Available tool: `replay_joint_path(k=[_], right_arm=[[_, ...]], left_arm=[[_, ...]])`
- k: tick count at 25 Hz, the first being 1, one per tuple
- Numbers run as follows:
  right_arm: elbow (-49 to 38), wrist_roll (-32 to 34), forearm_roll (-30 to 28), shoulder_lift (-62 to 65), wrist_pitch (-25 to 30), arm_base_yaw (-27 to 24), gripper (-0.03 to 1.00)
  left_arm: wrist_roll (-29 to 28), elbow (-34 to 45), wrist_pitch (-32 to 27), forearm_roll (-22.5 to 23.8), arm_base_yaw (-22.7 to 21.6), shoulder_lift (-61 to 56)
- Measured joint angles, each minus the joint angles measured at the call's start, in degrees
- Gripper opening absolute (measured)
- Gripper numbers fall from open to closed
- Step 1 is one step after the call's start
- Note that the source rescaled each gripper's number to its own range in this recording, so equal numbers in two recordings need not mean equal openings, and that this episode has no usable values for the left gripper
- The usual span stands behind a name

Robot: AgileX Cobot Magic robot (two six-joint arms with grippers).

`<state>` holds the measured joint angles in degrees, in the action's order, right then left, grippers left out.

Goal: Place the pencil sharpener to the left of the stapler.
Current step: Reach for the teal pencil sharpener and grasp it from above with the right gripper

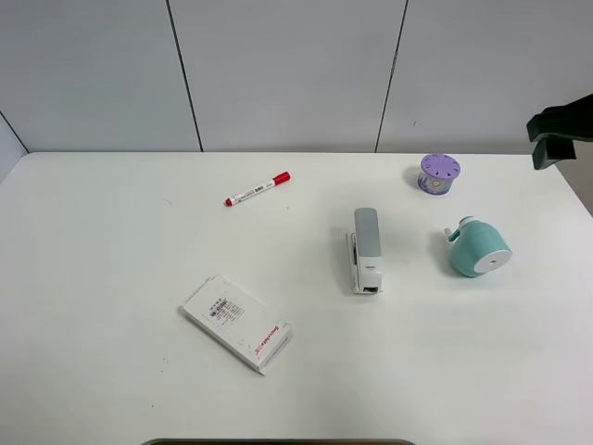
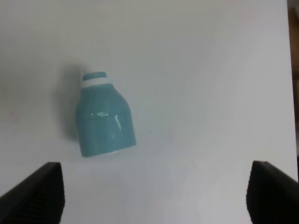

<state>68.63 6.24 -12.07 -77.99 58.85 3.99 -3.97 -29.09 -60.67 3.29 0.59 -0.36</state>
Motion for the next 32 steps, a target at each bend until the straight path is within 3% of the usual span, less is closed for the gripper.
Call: replay_joint_path(k=[10, 18, 19, 22, 24, 32], right_arm=[[4.35, -4.7, 4.44, -14.02, 2.01, 0.0, 0.59], [4.35, -5.02, 4.74, -21.57, 1.79, 0.0, 0.58], [4.35, -5.02, 4.74, -22.37, 1.72, 0.0, 0.63], [4.39, -5.02, 4.74, -24.48, 1.36, 0.0, 0.88], [4.39, -5.02, 4.74, -25.87, 1.11, 0.0, 0.96], [4.5, -5.02, 4.74, -30.39, -1.45, 0.0, 1.0]], left_arm=[[0.0, 0.0, 0.0, 0.0, 0.0, 0.0], [0.0, 0.0, 0.0, 0.0, 0.0, 0.0], [0.0, 0.0, 0.0, 0.0, 0.0, 0.0], [0.0, 0.0, 0.0, 0.0, 0.0, 0.0], [0.0, 0.0, 0.0, 0.0, 0.0, 0.0], [0.0, 0.0, 0.0, 0.0, 0.0, 0.0]])
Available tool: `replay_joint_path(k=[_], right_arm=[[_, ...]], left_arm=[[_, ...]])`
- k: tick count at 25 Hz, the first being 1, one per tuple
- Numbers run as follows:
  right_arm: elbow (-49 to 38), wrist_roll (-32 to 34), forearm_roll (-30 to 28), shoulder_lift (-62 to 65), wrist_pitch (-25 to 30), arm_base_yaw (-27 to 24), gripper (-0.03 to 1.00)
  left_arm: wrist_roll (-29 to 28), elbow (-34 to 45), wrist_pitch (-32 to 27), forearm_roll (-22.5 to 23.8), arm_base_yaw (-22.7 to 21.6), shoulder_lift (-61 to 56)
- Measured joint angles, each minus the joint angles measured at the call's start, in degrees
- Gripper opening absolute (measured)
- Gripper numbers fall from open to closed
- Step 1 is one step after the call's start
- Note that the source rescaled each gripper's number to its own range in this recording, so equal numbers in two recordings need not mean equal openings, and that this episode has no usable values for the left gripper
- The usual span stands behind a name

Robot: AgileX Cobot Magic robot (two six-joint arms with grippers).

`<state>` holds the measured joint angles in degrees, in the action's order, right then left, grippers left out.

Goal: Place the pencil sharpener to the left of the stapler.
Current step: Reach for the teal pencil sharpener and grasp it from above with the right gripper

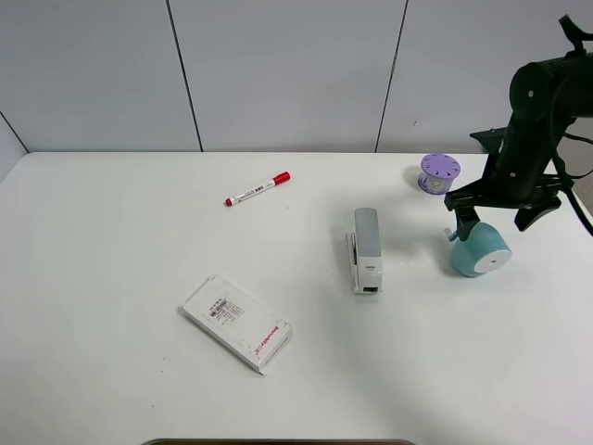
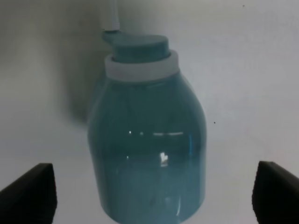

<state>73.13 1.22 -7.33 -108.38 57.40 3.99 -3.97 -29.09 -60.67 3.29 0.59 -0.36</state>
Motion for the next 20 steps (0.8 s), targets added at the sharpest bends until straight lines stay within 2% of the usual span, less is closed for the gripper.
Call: replay_joint_path(k=[20], right_arm=[[0.04, -0.05, 0.22, -8.16, -4.71, 0.0, 1.0]], left_arm=[[0.0, 0.0, 0.0, 0.0, 0.0, 0.0]])
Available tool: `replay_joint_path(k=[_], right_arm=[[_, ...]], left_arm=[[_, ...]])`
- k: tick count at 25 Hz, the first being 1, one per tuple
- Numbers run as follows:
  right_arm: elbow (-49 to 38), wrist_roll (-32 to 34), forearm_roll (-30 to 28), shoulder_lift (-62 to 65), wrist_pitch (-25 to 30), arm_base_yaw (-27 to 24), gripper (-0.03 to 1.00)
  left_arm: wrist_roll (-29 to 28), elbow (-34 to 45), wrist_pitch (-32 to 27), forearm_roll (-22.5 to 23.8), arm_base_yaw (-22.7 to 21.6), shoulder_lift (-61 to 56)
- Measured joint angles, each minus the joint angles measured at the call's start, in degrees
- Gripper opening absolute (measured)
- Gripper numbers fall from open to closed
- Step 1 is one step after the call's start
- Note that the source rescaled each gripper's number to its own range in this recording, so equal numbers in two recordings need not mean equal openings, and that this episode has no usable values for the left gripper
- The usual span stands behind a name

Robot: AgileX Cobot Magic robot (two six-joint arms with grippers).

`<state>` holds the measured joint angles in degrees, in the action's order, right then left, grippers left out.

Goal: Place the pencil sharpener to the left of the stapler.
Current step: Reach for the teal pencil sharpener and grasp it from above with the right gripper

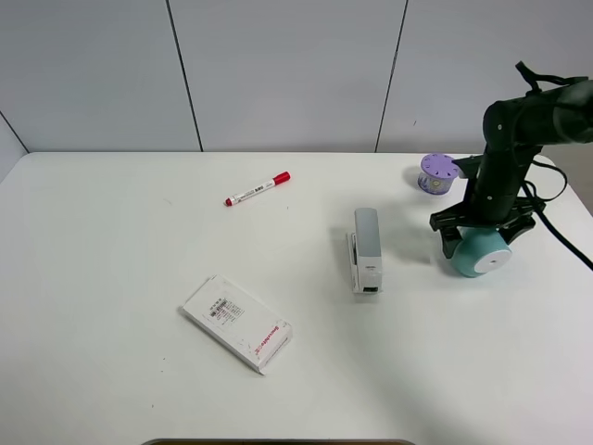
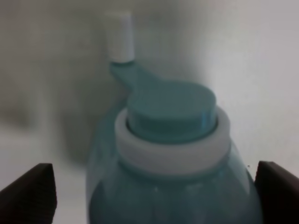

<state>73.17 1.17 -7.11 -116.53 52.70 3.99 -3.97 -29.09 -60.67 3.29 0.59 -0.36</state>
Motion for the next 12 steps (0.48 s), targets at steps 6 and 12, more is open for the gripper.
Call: replay_joint_path(k=[6, 12], right_arm=[[0.0, 0.0, 0.34, -2.54, -1.39, 0.0, 1.0], [0.0, 0.0, 0.36, -3.27, -1.99, 0.0, 0.95]], left_arm=[[0.0, 0.0, 0.0, 0.0, 0.0, 0.0], [0.0, 0.0, 0.0, 0.0, 0.0, 0.0]])
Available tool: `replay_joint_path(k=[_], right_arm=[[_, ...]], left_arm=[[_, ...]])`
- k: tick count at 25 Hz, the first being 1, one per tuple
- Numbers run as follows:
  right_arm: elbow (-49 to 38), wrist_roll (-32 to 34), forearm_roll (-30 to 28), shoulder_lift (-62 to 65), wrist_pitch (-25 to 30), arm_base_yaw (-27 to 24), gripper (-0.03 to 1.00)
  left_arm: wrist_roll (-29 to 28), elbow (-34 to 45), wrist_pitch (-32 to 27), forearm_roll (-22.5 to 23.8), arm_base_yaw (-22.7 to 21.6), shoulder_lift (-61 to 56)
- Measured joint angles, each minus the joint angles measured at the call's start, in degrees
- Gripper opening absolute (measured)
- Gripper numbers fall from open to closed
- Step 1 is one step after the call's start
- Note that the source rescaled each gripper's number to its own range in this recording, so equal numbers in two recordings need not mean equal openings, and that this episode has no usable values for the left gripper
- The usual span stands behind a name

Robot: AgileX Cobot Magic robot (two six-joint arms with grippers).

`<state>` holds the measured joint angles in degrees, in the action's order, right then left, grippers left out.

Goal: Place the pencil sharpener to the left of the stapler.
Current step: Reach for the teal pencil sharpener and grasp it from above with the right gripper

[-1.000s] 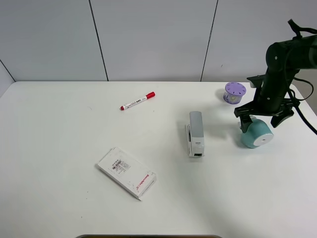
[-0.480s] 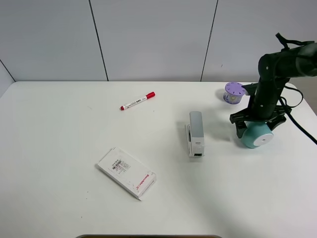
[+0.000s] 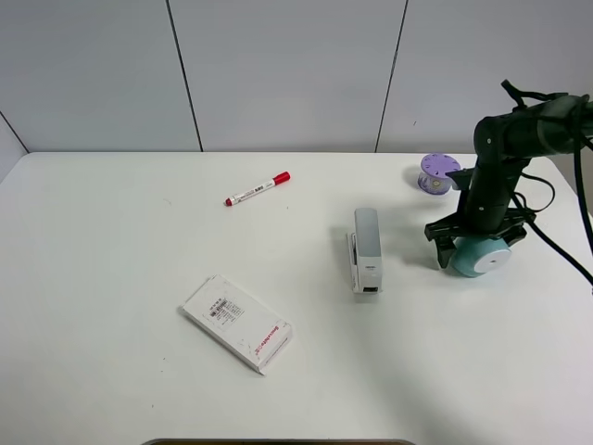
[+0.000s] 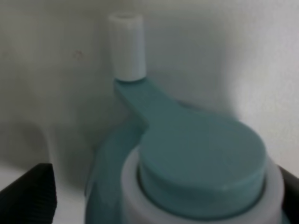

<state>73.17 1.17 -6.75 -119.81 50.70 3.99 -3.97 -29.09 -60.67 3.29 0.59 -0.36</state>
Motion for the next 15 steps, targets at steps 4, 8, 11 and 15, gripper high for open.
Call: replay_joint_path(k=[4, 8, 11, 15], right_arm=[[0.0, 0.0, -0.36, 0.0, -0.17, -0.05, 0.56], [0.0, 0.0, -1.18, 0.0, -0.17, -0.1, 0.02], [0.0, 0.0, -1.18, 0.0, -0.17, -0.16, 0.01], [0.0, 0.0, -1.18, 0.0, -0.17, -0.16, 0.01]], left_arm=[[0.0, 0.0, 0.0, 0.0, 0.0, 0.0], [0.0, 0.0, 0.0, 0.0, 0.0, 0.0], [0.0, 0.0, 0.0, 0.0, 0.0, 0.0], [0.0, 0.0, 0.0, 0.0, 0.0, 0.0]])
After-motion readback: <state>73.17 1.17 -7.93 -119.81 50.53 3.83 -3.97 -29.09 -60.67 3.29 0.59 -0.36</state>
